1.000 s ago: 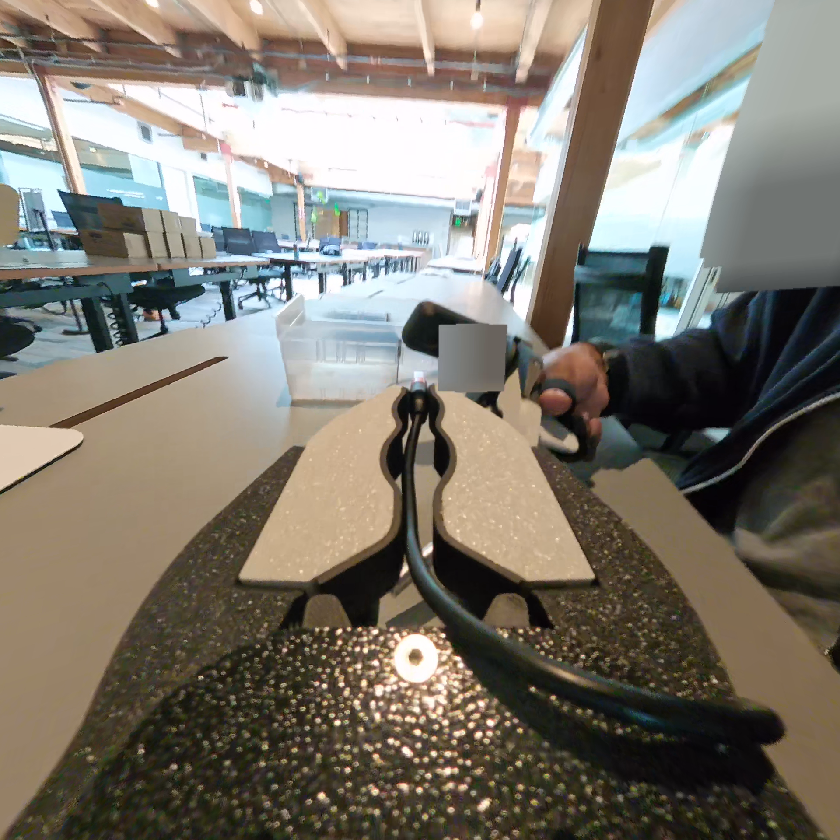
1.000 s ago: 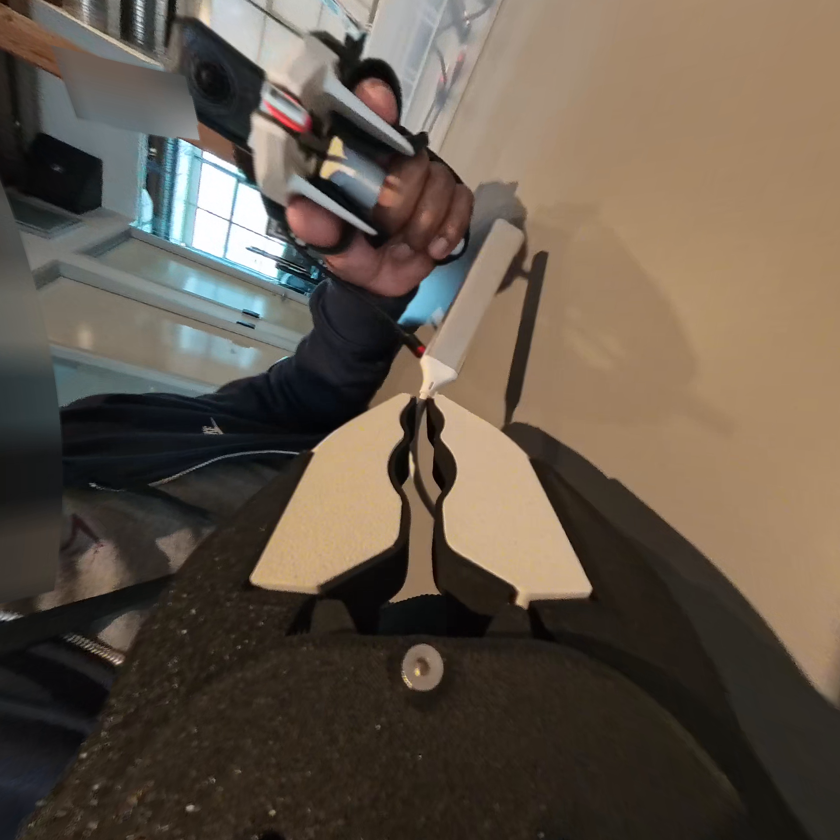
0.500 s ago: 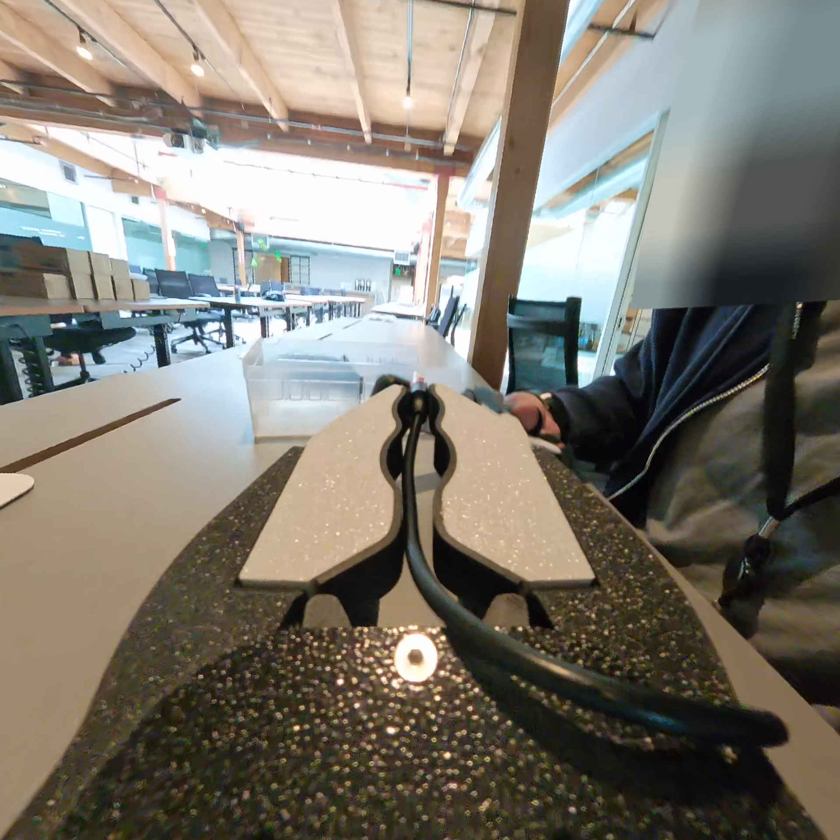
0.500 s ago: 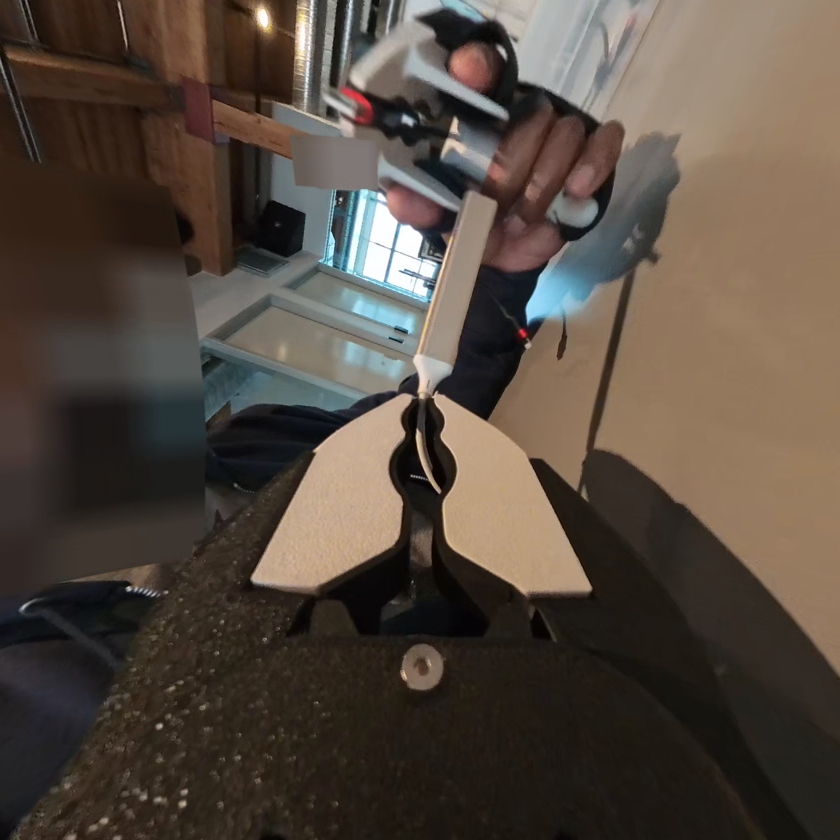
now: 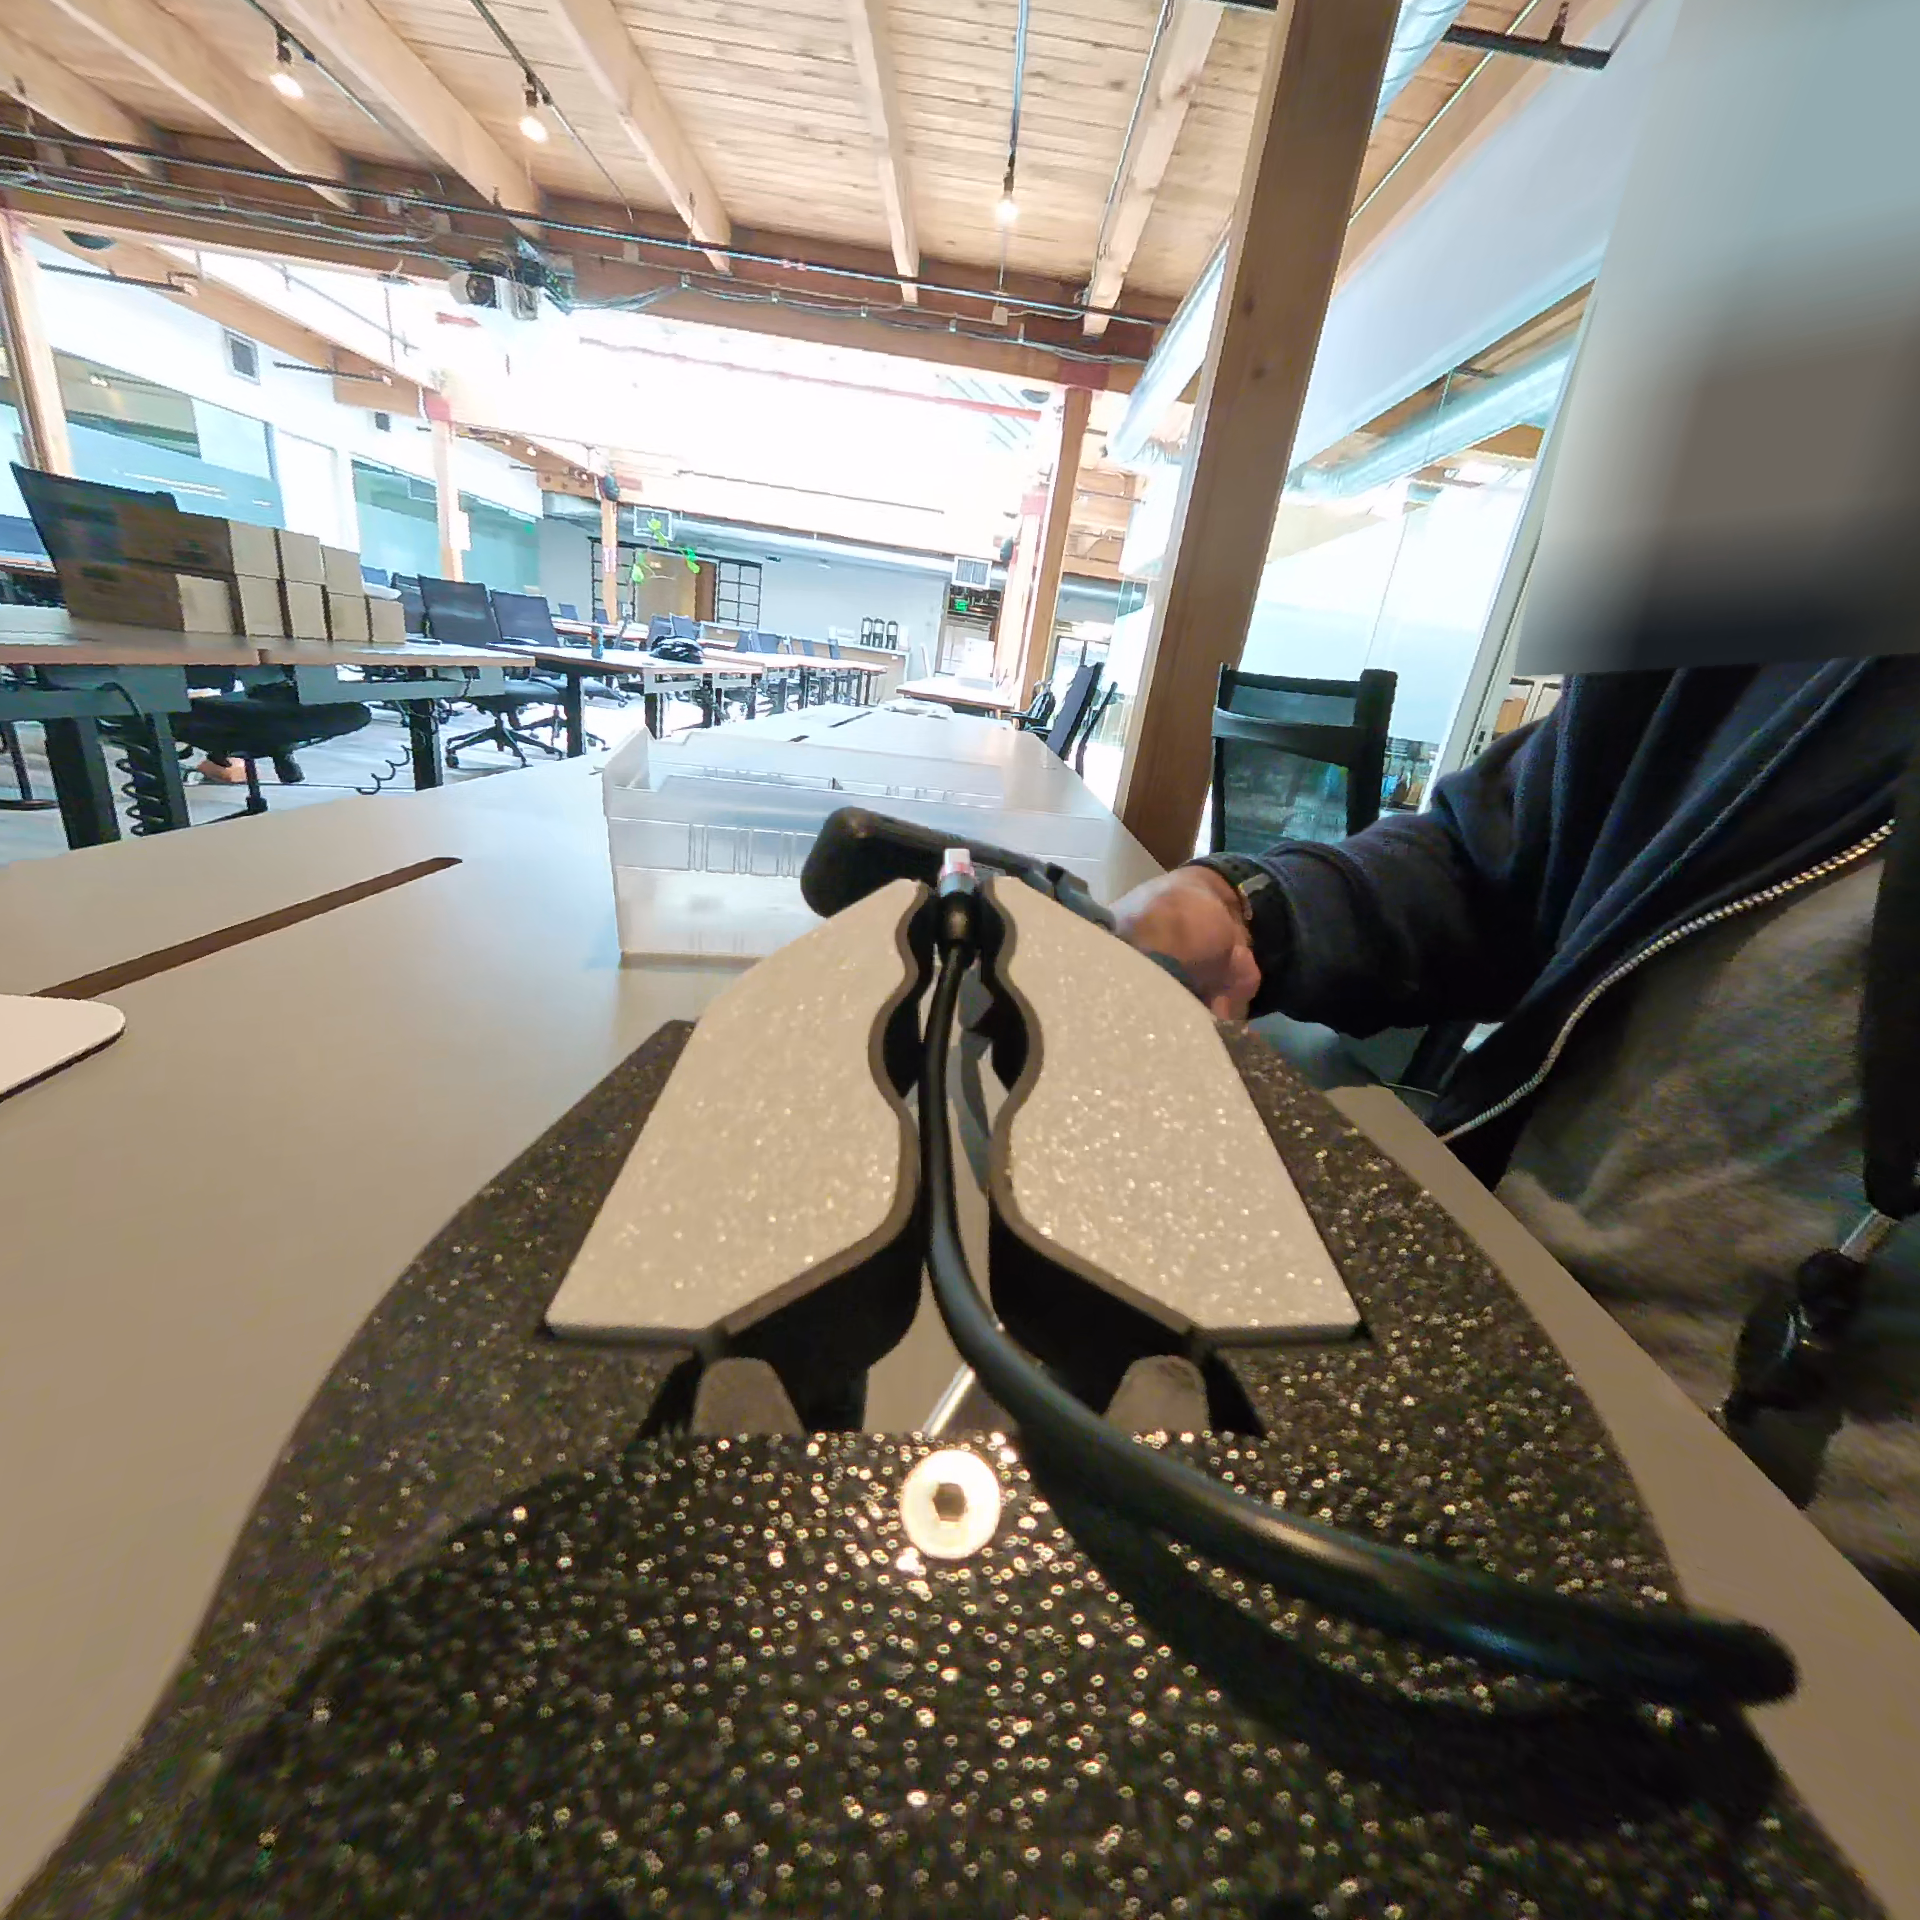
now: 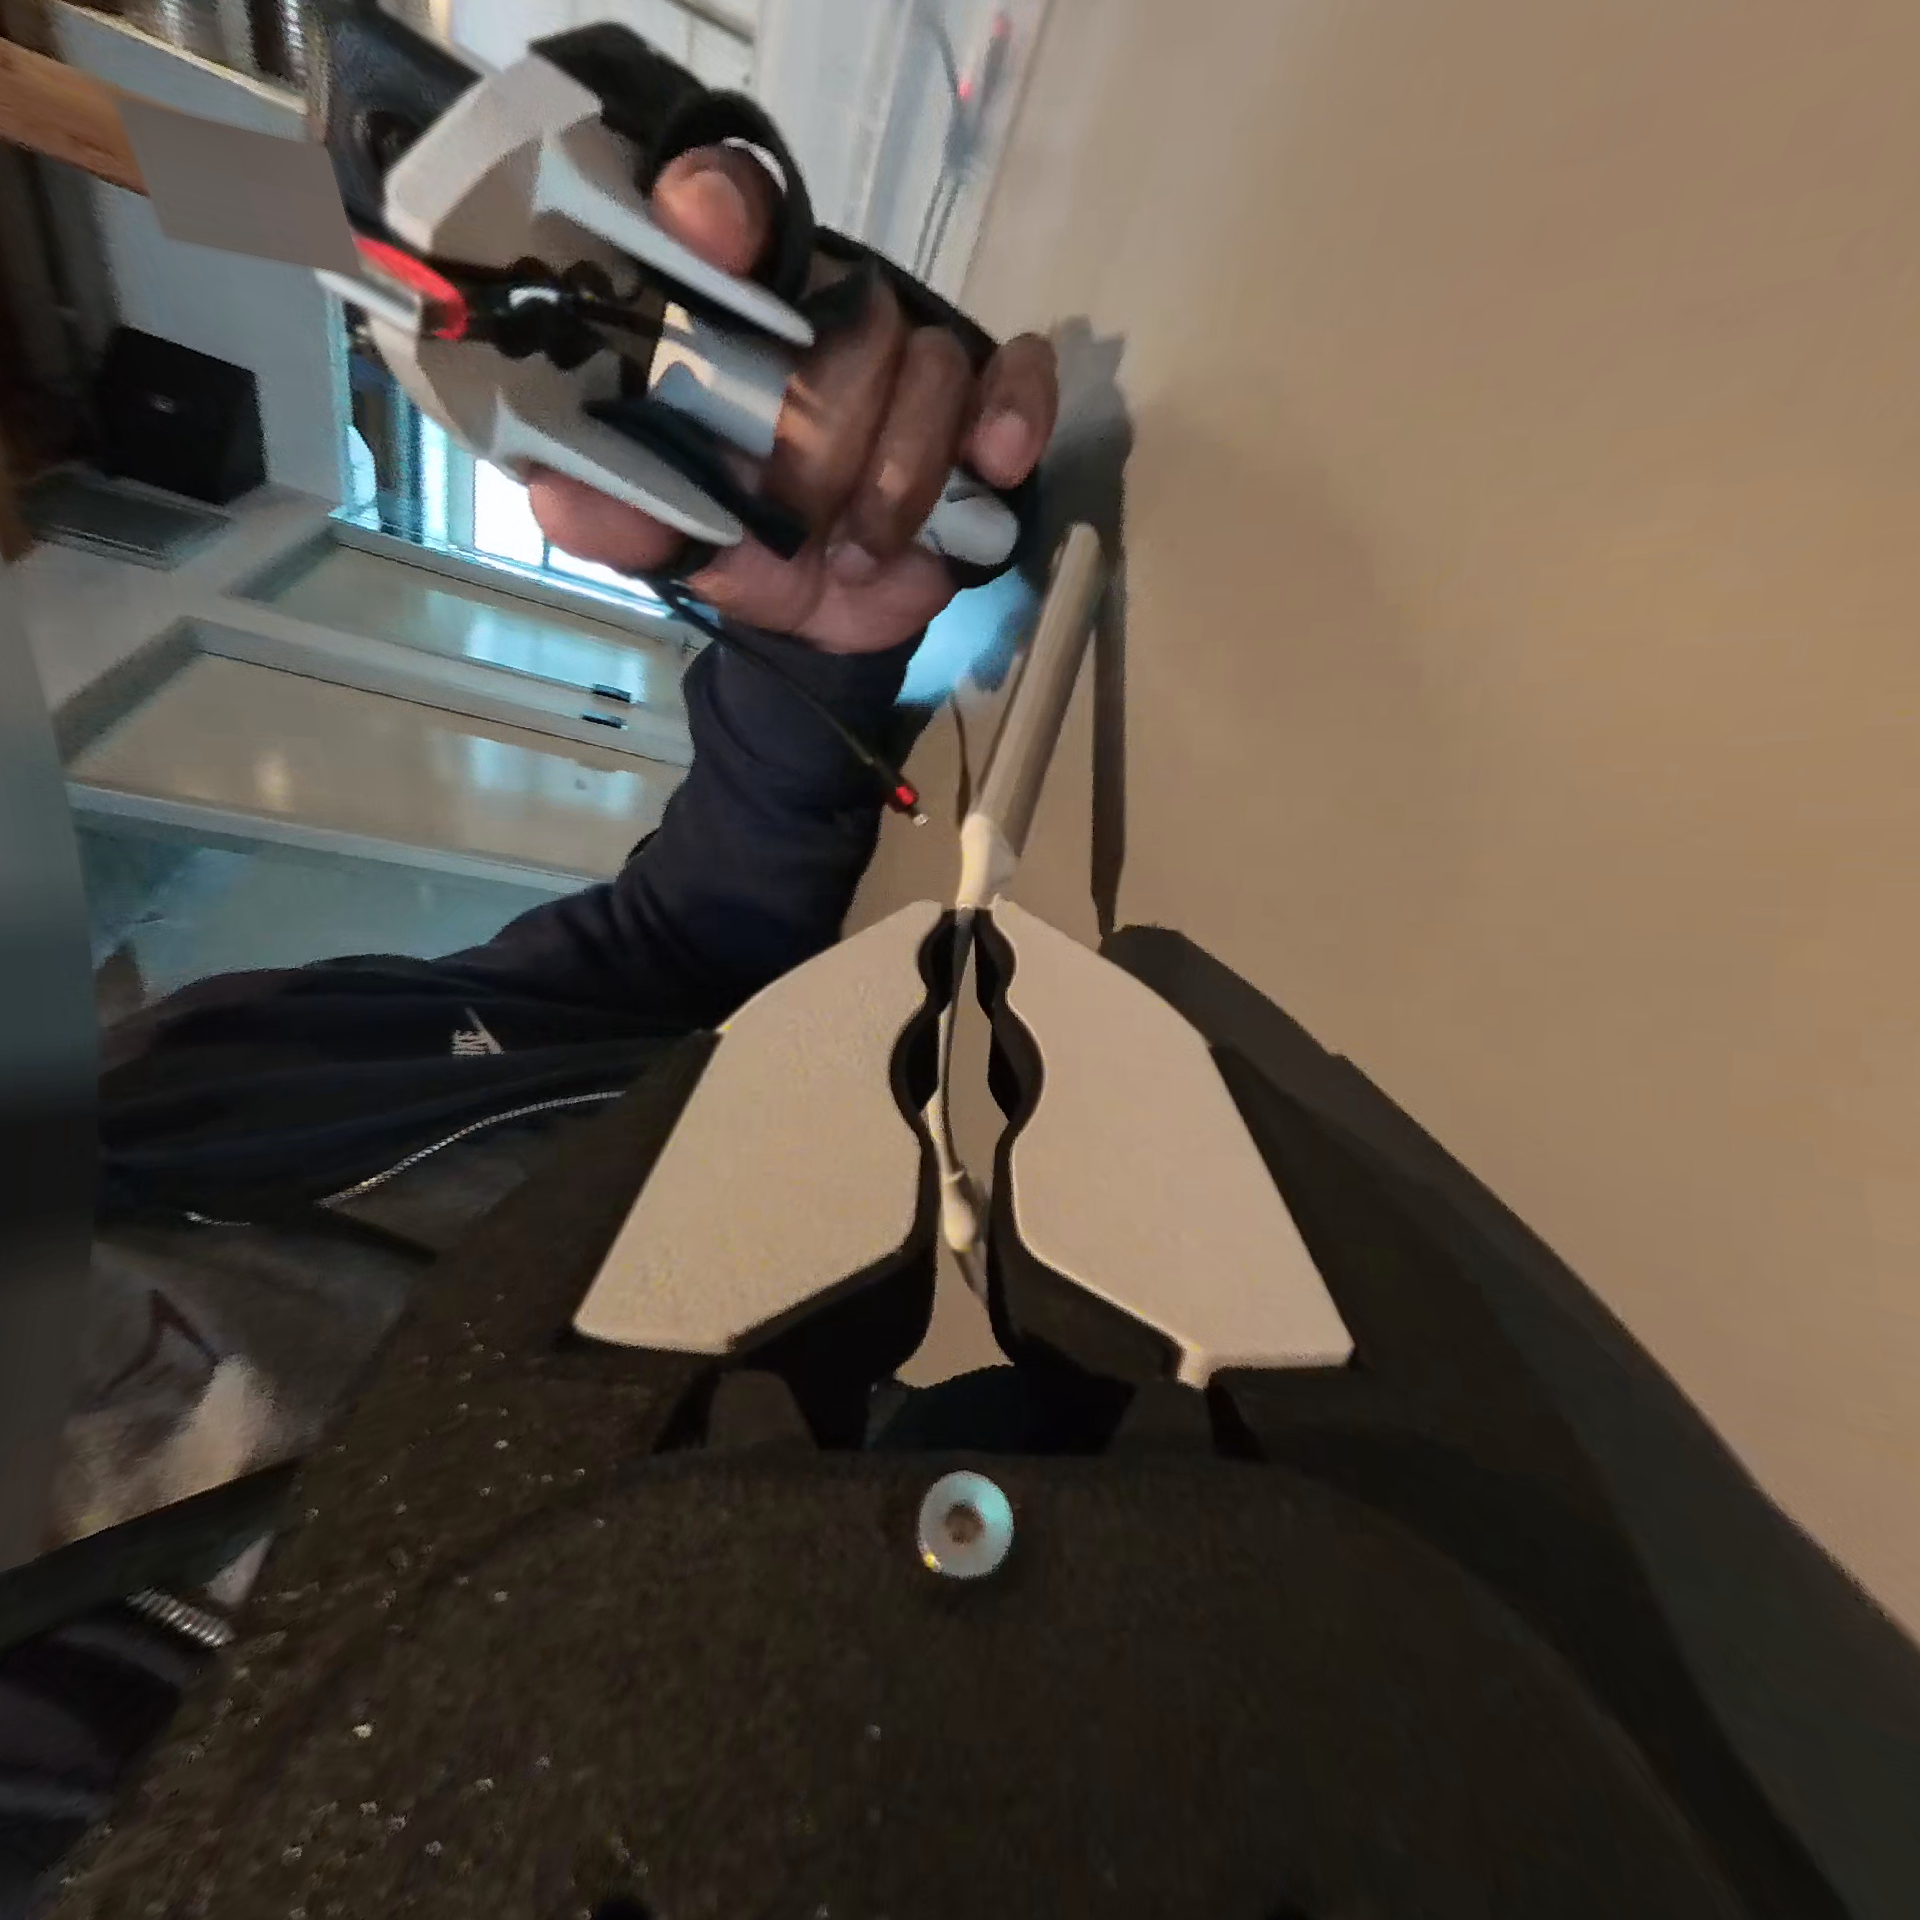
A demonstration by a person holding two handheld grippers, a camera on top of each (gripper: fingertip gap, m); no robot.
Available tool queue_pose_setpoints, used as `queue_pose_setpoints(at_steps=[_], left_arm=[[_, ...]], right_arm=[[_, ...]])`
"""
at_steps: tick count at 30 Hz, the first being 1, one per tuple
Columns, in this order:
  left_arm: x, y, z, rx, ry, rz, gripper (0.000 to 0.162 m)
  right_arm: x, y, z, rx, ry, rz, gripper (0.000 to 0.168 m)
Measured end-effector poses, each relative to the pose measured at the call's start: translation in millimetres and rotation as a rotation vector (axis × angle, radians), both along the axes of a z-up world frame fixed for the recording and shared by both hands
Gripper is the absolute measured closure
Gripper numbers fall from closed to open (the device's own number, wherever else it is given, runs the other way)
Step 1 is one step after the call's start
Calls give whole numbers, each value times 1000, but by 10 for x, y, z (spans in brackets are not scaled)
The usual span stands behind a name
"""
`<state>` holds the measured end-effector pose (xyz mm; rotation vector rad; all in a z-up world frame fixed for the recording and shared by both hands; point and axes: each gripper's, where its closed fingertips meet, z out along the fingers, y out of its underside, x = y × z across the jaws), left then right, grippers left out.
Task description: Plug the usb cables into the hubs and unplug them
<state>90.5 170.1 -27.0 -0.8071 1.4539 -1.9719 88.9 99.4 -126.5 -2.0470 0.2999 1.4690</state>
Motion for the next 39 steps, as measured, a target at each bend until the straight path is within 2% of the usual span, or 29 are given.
queue_pose_setpoints(at_steps=[9, 14, 21, 30, 34, 36, 39], left_arm=[[5, -12, 2, 1, -3, 1, 155], [-14, 51, 17, 63, -2, 41, 155], [-45, 183, 63, 101, -9, 110, 155], [-104, 293, 202, 94, -48, 157, 155], [-139, 343, 270, 67, -70, 166, 155], [-151, 356, 290, 60, -77, 170, 155], [-165, 361, 307, 65, -87, 174, 155]], right_arm=[[204, 45, -98, 55, -260, 15, 168], [226, 111, -90, 144, -605, 81, 141], [14, 352, -216, 149, -972, 305, 125], [-79, 590, -355, 87, -1135, 330, 125], [-36, 586, -378, 64, -1222, 354, 135], [-59, 565, -378, 65, -1240, 394, 150], [-77, 559, -376, 92, -1247, 443, 153]])
